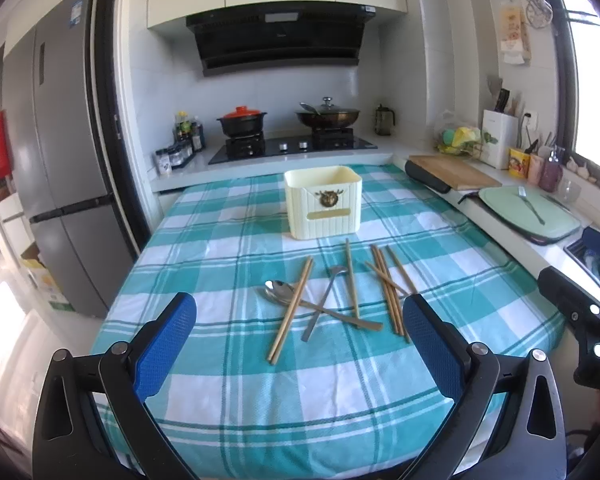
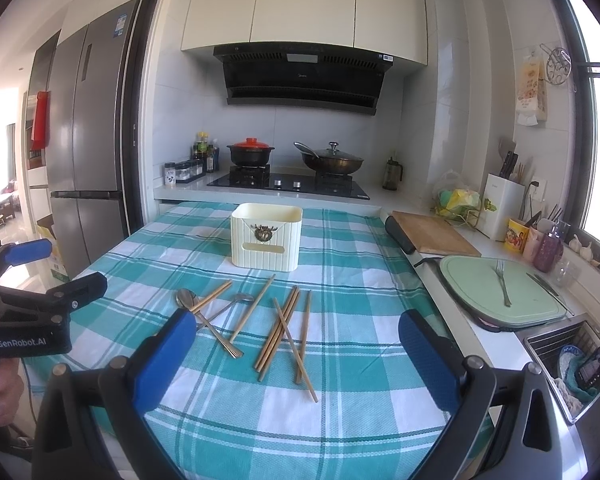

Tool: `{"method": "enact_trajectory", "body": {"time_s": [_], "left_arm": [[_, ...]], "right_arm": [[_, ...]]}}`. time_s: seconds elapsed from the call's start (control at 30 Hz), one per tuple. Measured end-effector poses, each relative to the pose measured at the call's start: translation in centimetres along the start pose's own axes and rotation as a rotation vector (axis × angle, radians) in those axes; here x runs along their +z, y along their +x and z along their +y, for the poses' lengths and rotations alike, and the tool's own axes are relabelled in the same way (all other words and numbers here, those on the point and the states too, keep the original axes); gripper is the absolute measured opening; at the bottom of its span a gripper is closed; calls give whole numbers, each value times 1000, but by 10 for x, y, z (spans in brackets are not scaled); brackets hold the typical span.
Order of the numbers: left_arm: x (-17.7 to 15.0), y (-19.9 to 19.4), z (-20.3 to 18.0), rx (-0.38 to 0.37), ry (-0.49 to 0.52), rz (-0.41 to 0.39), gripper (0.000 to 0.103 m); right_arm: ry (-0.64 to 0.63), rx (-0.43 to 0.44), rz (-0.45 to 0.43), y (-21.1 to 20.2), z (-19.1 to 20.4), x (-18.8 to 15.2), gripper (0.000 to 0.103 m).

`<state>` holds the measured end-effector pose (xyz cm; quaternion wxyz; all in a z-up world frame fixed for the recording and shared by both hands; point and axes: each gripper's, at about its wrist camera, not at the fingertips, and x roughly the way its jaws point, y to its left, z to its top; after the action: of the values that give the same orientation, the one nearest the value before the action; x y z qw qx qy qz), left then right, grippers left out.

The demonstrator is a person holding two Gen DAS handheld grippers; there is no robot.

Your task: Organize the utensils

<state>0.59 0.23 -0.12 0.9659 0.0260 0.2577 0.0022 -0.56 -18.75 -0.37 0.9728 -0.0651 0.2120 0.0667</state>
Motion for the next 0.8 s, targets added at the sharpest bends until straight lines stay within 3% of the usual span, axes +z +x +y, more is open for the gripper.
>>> {"method": "enact_trajectory", "body": {"time_s": [0.33, 0.6, 0.8], "left_arm": [[-1, 5, -7, -34, 34, 30, 103], [-4, 25, 5, -47, -29, 125, 103], [-5, 45, 28, -53, -83, 97, 103]], "right_arm": [[5, -25, -15, 2, -5, 3, 103], [-5, -62, -20, 10, -16, 7, 103], [5, -49, 1, 26, -26, 8, 103]]}}
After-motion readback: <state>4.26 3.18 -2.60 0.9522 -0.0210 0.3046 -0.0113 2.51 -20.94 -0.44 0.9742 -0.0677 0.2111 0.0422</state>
